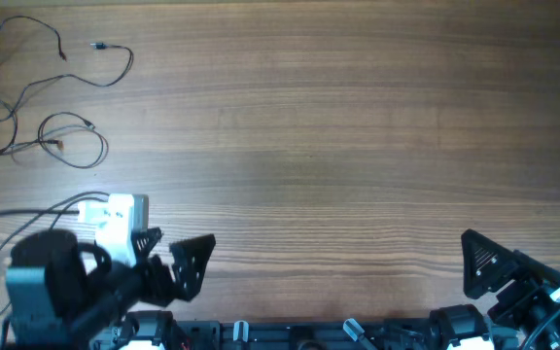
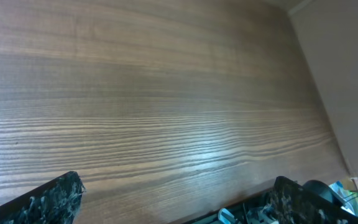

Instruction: Untangle cables

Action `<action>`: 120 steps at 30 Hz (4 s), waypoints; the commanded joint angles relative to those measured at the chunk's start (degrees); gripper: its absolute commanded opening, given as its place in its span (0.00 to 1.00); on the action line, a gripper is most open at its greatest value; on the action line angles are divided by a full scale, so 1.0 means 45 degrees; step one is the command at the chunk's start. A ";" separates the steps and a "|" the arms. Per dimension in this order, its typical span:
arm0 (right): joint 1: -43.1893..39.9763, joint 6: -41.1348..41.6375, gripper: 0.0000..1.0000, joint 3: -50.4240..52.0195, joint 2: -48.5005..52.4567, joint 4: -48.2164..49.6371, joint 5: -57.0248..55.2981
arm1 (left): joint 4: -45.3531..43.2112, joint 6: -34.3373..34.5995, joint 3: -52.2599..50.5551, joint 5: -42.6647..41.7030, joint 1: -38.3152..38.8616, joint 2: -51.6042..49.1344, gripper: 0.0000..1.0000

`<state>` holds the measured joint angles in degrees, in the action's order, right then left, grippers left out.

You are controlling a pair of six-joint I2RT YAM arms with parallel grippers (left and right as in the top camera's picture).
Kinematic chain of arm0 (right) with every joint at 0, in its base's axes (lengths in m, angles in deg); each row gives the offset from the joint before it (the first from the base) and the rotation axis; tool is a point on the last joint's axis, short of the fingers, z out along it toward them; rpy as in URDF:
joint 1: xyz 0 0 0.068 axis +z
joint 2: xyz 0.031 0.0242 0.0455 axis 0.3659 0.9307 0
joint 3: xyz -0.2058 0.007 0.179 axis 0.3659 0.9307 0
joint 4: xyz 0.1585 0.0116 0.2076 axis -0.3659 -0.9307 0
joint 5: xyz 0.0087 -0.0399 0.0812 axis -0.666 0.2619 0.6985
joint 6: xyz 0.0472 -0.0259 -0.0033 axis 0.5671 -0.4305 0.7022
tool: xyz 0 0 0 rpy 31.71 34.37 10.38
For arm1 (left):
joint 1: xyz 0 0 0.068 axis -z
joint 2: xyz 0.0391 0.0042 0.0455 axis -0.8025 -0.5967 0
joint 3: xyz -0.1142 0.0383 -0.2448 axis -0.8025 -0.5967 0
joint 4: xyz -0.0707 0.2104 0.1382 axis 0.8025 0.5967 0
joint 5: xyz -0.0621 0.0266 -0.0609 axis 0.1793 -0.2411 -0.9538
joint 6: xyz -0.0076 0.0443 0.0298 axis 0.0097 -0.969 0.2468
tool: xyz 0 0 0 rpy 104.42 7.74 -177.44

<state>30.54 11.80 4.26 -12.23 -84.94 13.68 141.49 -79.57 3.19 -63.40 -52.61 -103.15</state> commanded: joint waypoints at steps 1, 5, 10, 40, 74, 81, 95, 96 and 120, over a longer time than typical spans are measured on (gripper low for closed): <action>0.0053 -0.0636 1.00 -0.0015 -0.0092 0.0160 -0.0389 | 0.0087 0.0029 -0.0272 -0.0311 0.0034 0.1433 1.00; 0.0053 -0.0806 1.00 -0.0015 -0.0092 0.0408 -0.0826 | -0.0039 0.1365 -0.0797 -0.0160 0.0024 0.2560 1.00; 0.0049 -0.0743 1.00 -0.0015 -0.0092 0.0889 -0.1001 | -0.1413 0.1375 -0.1603 -0.0136 0.0019 0.2618 1.00; 0.0053 -0.5134 1.00 -0.0015 0.0534 0.0816 -0.0559 | -0.1423 0.1700 -0.1603 0.4294 0.0024 0.2535 1.00; -0.2302 -0.9729 1.00 1.5373 -0.6455 1.7622 0.3075 | -0.1423 0.1705 -0.1603 0.4294 0.0024 0.2535 1.00; -0.2307 -0.8777 1.00 1.7199 -0.6727 1.9890 0.1520 | -0.1423 0.1700 -0.1603 0.4289 0.0024 0.2535 1.00; -0.2307 -0.8140 1.00 1.7728 -0.6713 1.8039 0.0806 | -0.1423 0.1700 -0.1603 0.4294 0.0024 0.2535 1.00; -0.2307 -0.8136 1.00 1.7728 -0.6713 1.8039 0.0806 | -0.1423 0.1700 -0.1603 0.4294 0.0024 0.2535 1.00; -0.2307 -0.8136 1.00 1.7728 -0.6713 1.8039 0.0806 | -0.9860 0.0248 -0.7422 0.4245 0.0306 0.5314 1.00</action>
<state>19.92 -25.90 83.97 -41.81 -4.05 18.31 105.40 -75.16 -21.75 -44.40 -51.54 -83.89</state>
